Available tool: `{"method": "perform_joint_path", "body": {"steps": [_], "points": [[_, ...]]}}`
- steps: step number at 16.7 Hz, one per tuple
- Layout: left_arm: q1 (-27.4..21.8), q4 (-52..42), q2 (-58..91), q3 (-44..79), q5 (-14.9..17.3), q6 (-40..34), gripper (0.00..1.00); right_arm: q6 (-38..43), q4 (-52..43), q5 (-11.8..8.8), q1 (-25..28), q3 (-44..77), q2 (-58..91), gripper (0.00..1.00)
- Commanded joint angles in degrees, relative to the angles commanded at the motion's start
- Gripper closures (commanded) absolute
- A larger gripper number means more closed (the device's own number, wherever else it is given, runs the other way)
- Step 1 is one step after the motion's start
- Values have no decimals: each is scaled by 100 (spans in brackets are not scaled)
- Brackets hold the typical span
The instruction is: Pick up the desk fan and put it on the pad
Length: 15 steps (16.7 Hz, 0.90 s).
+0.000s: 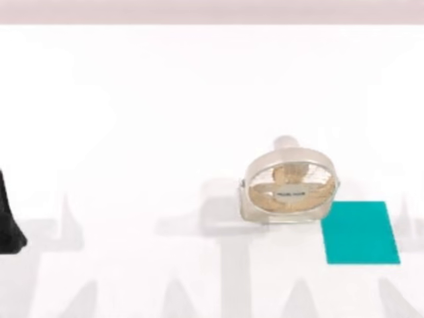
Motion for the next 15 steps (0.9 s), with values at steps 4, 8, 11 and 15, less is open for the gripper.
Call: {"method": "perform_joint_path", "body": {"steps": [4, 8, 11, 15], "points": [[0, 0, 0, 0, 0, 0, 0, -119, -173, -4, 77, 172, 175, 0], [0, 0, 0, 0, 0, 0, 0, -745, -1146, -2, 472, 1225, 1254, 0], [0, 0, 0, 0, 0, 0, 0, -1421, -2240, 8, 903, 2590, 2644, 0], [0, 0, 0, 0, 0, 0, 0, -2457, -3890, 9, 1584, 4890, 4985, 0]]}}
